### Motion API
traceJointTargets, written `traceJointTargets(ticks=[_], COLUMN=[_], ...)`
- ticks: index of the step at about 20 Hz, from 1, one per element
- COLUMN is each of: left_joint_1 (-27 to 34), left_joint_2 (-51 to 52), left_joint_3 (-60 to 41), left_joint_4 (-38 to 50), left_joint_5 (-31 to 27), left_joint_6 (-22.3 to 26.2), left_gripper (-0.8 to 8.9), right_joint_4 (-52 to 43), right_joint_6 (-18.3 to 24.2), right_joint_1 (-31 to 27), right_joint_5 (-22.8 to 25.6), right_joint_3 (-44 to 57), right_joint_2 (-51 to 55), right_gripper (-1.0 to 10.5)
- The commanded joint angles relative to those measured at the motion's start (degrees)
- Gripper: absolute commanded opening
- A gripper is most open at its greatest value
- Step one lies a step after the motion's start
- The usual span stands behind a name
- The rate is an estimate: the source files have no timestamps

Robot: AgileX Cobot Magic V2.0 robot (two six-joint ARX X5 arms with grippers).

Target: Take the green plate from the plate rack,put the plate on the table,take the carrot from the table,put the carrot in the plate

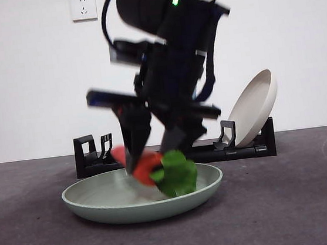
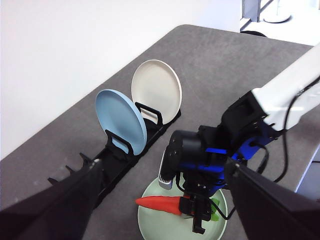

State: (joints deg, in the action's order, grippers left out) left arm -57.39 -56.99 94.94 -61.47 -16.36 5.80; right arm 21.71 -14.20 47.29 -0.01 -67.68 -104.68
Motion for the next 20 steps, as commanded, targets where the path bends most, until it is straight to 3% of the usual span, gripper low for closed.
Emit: traceJointTargets(ticks=[1,3,6,7,14,20], left_joint_1=[0.1,0.1,0.1,0.1,0.1,0.1], left_joint_2=[0.1,0.1,0.1,0.1,0.1,0.1], left_joint_3=[-0.1,-0.1,-0.1,-0.1,-0.1,-0.1], left_joint_4=[-0.2,-0.4,-0.3,-0.3,-0.3,-3.8], left_joint_5=[-0.1,-0.1,-0.1,-0.1,-0.1,-0.1], left_joint_6=[-1.6,-1.6,-1.6,-1.7,-2.2,-3.3], left_gripper=[4.09,4.09,4.09,4.09,4.09,4.09], right_joint_4=[1.5,1.9,1.9,2.0,5.3,26.5], right_joint_6=[-0.4,-0.2,0.1,0.1,0.7,0.7], right_joint_1=[0.1,0.3,0.7,0.8,1.2,1.2], right_joint_5=[0.0,0.0,0.0,0.0,0.6,-0.1], right_joint_3=[0.1,0.1,-0.1,-0.1,-0.1,-0.1], right_joint_2=[-2.7,-2.9,-2.4,-2.0,11.8,31.5], right_gripper=[-0.2,0.2,4.8,5.5,5.4,5.3])
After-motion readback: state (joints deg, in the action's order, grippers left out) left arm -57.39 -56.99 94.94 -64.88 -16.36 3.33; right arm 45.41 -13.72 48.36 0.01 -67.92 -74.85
